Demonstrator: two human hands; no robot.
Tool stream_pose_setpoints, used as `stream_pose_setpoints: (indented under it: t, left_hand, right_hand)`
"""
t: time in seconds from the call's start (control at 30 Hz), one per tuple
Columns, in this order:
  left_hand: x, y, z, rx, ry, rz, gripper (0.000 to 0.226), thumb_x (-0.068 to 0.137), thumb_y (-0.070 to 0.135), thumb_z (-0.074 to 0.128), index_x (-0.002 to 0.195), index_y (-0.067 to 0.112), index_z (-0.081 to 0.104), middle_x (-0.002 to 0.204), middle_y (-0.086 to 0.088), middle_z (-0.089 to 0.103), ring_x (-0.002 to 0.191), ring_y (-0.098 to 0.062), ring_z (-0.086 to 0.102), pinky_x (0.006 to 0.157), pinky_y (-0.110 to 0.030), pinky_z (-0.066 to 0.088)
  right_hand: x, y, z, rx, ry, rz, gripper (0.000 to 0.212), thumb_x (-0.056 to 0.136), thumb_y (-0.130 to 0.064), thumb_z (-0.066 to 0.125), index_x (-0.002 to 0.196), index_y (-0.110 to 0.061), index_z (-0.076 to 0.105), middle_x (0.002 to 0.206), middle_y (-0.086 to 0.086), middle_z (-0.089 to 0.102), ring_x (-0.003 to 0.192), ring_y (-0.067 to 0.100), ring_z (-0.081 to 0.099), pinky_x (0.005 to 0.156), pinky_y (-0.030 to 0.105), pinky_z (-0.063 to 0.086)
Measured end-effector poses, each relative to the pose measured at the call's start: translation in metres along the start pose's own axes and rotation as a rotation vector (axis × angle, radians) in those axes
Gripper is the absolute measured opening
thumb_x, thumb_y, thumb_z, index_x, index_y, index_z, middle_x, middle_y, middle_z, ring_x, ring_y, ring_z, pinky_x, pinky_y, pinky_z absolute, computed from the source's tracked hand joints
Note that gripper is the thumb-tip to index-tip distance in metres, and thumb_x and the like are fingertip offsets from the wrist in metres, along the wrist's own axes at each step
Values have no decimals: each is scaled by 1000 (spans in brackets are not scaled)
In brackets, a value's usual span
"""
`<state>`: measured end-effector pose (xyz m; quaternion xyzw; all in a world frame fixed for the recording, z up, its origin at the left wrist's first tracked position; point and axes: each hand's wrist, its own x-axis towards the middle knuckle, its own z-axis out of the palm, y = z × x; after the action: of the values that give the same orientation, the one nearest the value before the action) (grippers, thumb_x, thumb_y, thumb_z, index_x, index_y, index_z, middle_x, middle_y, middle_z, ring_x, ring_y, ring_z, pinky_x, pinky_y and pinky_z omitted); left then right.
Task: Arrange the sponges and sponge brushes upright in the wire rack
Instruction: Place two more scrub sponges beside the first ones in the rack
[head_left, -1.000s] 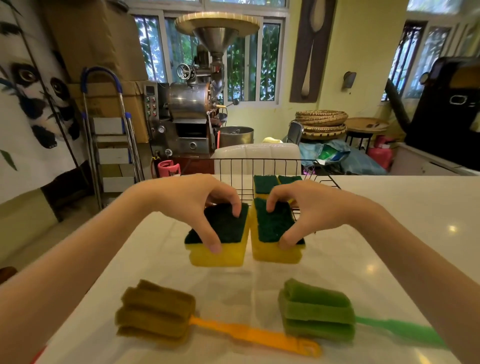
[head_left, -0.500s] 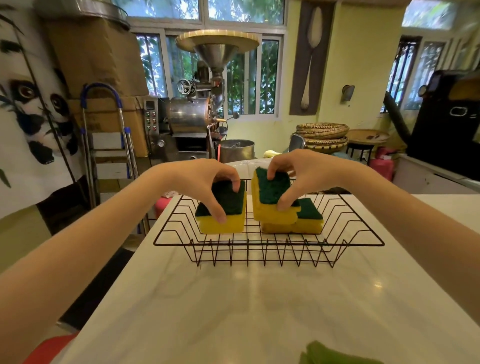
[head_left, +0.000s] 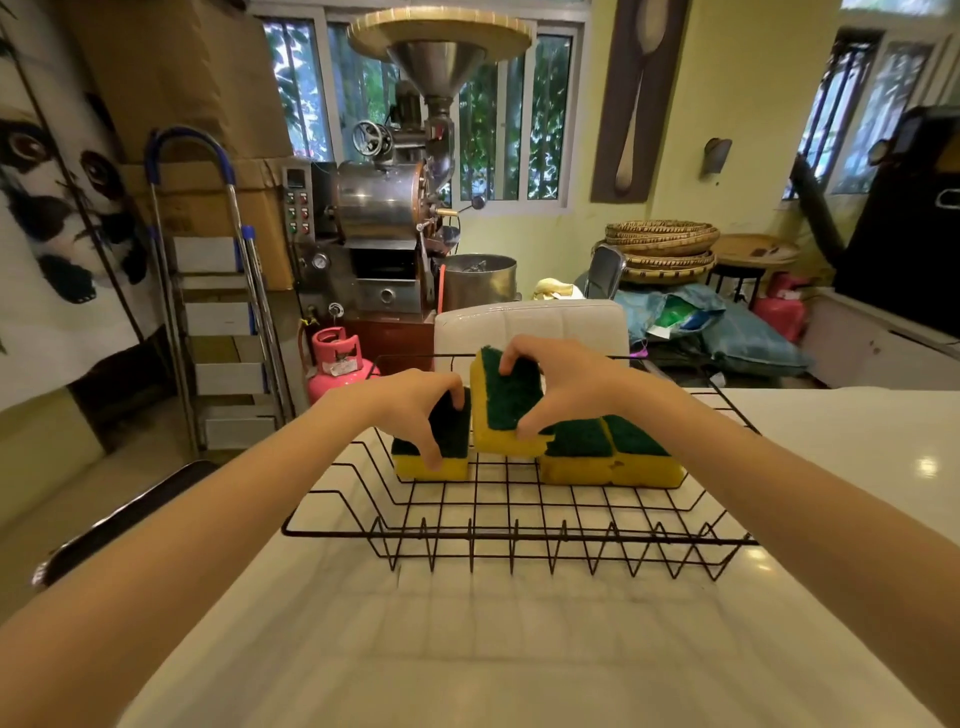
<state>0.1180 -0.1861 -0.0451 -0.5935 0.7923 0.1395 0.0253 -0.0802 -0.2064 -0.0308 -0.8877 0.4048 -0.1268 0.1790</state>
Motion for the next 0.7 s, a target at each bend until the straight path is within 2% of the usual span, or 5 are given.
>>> stream_pose_setpoints:
  t: [0.1,0.23,0.37,0.53,0.7]
  left_hand:
    - [5,-3,4,-18,-19,-21,68,64,21,78,120,19,39,115,-4,45,97,-19,45,77,-30,44]
    - [10,-4,9,-37,-18,-32,68,65,20,77,122,18,38,111,-1,43,97,-18,44,75,-29,41]
    - [11,-8,11,-79,-20,-53,67,66,18,77,121,19,39,109,1,42,97,-18,45,75,-27,43]
    - [10,-9,10,-95,-36,-52,66,66,17,76,120,20,38,108,2,40,96,-17,45,64,-18,41]
    - [10,-9,10,-117,-34,-37,67,65,17,77,120,20,38,109,2,41,98,-17,46,67,-18,44]
  right_hand:
    - [8,5,8,-32,-46,12,64,65,-21,78,119,-17,45,112,-1,44,104,19,47,81,29,47]
    - [15,4,14,-67,-82,35,65,66,-23,78,120,-17,43,111,0,44,102,20,47,82,30,49]
    - [21,5,23,-126,-127,52,65,67,-23,76,122,-14,43,111,4,48,97,19,48,75,27,48]
    - [25,10,29,-155,-178,91,66,68,-27,75,123,-14,42,118,9,52,96,20,49,82,32,49]
    - [31,13,35,-164,-208,97,68,68,-31,74,125,-16,41,120,10,52,101,23,51,86,37,51]
